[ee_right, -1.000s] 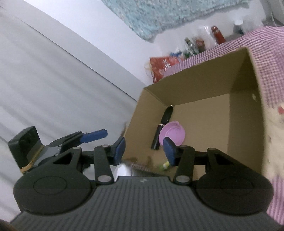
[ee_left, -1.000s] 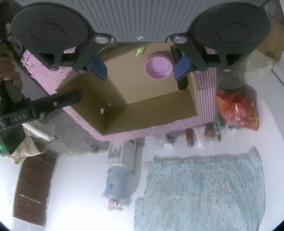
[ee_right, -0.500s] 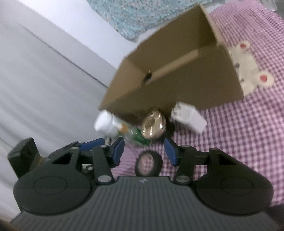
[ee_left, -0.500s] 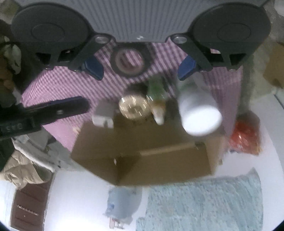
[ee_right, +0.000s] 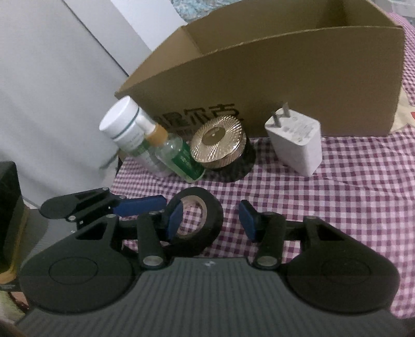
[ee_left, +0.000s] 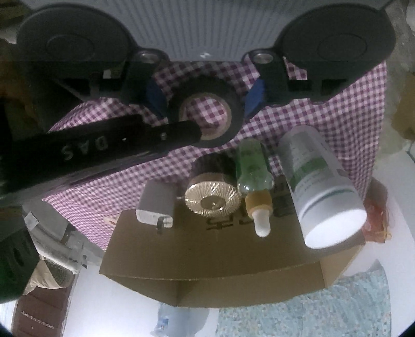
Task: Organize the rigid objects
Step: 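Grasp the black tape roll with the right gripper, then lift the black tape roll with the right gripper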
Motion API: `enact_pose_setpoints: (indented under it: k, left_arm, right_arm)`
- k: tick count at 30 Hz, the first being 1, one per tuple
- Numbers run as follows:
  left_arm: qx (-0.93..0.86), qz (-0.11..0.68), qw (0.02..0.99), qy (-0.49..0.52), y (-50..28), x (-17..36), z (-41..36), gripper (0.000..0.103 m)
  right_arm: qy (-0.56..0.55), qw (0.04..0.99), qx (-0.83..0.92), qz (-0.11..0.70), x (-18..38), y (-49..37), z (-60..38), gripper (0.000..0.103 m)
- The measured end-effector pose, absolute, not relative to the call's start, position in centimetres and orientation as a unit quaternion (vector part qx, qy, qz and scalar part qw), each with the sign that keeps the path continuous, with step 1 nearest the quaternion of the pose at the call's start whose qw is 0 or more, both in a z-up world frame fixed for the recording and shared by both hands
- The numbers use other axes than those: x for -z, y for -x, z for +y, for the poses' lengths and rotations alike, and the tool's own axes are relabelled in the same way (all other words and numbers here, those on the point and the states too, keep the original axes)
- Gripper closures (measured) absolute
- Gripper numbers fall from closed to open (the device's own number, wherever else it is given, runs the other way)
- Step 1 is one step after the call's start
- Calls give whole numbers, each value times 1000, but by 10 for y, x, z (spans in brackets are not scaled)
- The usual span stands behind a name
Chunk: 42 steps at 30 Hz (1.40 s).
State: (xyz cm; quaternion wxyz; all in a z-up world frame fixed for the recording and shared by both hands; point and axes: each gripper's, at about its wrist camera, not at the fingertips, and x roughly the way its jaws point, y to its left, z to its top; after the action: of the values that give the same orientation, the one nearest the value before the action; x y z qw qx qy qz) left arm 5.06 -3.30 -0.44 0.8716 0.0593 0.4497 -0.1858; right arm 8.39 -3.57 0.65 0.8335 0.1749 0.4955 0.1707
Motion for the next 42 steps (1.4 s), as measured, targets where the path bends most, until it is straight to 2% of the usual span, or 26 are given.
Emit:
enact_pose_setpoints:
  k: [2,8,26,42]
  left_arm:
    - [186,449,872,-58,-50,4,-34,37]
    - [196,446,871,-59,-47,3,-43,37]
    - [222,438,864,-111,-48,7,-75,35]
    - [210,445,864,-105,-52,4,-77,36]
  right_arm:
    - [-168,833,-171,498,-3,-86,-30,67]
    - [-157,834,-174,499,-2,-86,-28,76]
    - [-156,840,-151,497,-8,-71,-57,78]
    - [-139,840,-158,500,-6,-78,-52,80]
